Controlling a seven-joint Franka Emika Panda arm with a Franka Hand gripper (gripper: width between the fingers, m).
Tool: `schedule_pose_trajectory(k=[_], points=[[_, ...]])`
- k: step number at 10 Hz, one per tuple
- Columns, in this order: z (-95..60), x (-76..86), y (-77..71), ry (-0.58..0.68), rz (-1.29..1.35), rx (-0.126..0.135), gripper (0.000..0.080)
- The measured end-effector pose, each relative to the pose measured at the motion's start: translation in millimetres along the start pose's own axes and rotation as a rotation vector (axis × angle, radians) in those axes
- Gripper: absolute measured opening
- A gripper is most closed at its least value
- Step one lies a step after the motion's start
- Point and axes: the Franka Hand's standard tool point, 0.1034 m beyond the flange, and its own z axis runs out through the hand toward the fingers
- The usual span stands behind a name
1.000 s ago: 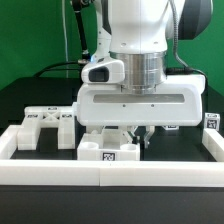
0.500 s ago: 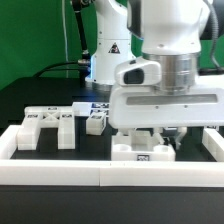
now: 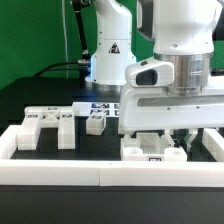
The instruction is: Assemble chair
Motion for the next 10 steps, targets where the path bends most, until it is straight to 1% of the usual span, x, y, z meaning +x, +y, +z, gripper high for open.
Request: schedule_pose_trajectory(k=[1, 3, 5, 7, 8, 10], points=[[0.3, 3.5, -3.2, 0.003, -0.005, 0.002, 0.0034], [-2.6, 15.1, -15.1, 0.016, -0.021, 0.006, 0.0034], [-3.8, 17.3, -26.1, 0.016, -0.036, 0.011, 0.0034], [-1.3, 18.1, -42.8, 0.017, -0.051, 0.017, 0.0034], [0.2, 17.2, -48.2, 0.016, -0.056, 0.014, 0.0034], [0.0, 17.9, -48.5, 0.017, -0.042, 0.003, 0.0034]])
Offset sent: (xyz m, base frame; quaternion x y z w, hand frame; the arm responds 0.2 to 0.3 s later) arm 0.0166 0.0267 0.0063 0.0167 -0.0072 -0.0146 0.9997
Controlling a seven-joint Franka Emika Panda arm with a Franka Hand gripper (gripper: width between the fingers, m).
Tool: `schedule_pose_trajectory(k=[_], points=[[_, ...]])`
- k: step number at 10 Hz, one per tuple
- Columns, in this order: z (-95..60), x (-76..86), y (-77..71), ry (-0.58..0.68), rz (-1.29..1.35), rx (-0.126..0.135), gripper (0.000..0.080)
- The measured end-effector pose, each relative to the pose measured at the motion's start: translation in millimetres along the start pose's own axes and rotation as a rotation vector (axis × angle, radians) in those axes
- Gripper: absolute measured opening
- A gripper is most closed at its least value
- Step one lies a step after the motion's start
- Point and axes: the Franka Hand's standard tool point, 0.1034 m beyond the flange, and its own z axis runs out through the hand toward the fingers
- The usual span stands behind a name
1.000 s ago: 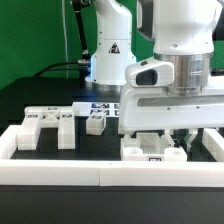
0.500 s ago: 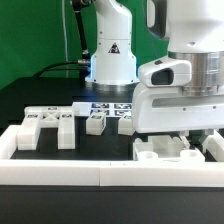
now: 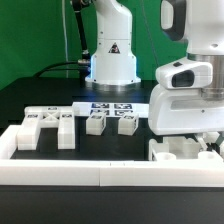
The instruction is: Assemble chair
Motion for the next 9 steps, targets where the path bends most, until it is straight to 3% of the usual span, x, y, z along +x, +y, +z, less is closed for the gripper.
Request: schedule_pose_trajectory(k=[3, 4, 5, 7, 8, 9], points=[[-0.2, 0.0, 0.2, -0.003, 0.004, -0.001, 0.0034], [-0.5, -0.1, 3.6, -0.004, 0.008, -0.004, 0.0128], [-1.7, -0.1, 8.9, -0.008, 0.015, -0.01, 0.0128], [-5.8, -0.8, 17.9, -0.021, 0.03, -0.021, 0.0445], [-11.3, -0.7, 23.3, -0.024, 0.033, -0.028, 0.0445], [-19.8, 0.4, 24.3, -0.021, 0.031, -0.027, 0.0597]])
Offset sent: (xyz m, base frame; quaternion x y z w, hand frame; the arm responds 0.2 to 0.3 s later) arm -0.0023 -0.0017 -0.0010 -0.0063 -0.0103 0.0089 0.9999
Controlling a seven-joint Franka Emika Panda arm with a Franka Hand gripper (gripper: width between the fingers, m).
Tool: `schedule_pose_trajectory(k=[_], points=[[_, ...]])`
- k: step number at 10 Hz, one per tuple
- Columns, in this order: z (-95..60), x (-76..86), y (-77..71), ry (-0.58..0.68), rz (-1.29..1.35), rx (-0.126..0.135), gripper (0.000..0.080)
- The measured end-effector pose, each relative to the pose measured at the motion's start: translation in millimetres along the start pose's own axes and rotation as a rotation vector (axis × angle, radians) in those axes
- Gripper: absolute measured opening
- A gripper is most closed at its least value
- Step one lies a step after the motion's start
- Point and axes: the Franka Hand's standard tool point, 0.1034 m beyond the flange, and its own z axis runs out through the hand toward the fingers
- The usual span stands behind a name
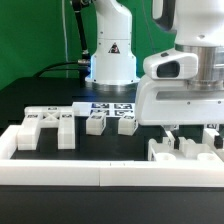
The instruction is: Assemble chair
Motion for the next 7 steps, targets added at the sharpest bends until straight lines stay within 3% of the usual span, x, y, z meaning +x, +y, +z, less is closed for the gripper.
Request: schedule_pose_trajectory(k=[3, 5, 7], points=[[-25.3, -13.6, 13.3, 0.002, 0.002, -0.005, 0.0646], [-25.0, -30.0, 24.3, 0.008, 0.016, -0.013, 0.0648], [-24.1, -29.2, 23.3, 0.006, 0.014, -0.013, 0.0648]])
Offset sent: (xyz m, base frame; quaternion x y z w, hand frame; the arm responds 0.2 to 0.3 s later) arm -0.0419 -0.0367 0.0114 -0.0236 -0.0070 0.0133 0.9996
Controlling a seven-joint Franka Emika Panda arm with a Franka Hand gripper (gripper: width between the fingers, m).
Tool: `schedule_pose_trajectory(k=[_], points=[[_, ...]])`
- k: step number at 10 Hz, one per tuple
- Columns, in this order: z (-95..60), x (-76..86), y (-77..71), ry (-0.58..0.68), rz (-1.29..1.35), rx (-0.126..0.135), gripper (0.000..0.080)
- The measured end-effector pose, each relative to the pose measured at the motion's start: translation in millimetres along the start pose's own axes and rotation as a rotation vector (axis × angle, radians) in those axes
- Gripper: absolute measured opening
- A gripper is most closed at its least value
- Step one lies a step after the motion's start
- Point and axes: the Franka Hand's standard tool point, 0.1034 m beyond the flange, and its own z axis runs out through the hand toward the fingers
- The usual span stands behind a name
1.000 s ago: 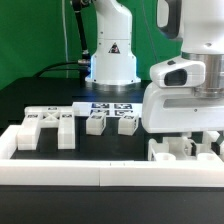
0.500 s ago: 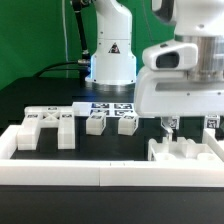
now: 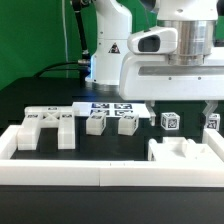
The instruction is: Assemble chair
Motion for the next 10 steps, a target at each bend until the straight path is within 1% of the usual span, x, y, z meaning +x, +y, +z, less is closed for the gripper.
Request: schedule_pose_trajectory(k=[3, 5, 6, 7, 8, 10], points=[[1.4, -2.0, 0.6, -0.003, 0.002, -0.001, 0.0648], [3.3, -36.7, 15.0, -0.031, 0.083, -0.006, 0.0648], [7.3, -51.2, 32.5, -0.044, 0.115, -0.005, 0.0648], [10.0, -62.7, 50.0, -0.059, 0.123, -0.015, 0.0648], [8.8, -63.9, 55.5, -0.058, 0.131, -0.018, 0.0648], [9.7, -64.2, 53.6, -0.06, 0.127, -0.018, 0.0648]])
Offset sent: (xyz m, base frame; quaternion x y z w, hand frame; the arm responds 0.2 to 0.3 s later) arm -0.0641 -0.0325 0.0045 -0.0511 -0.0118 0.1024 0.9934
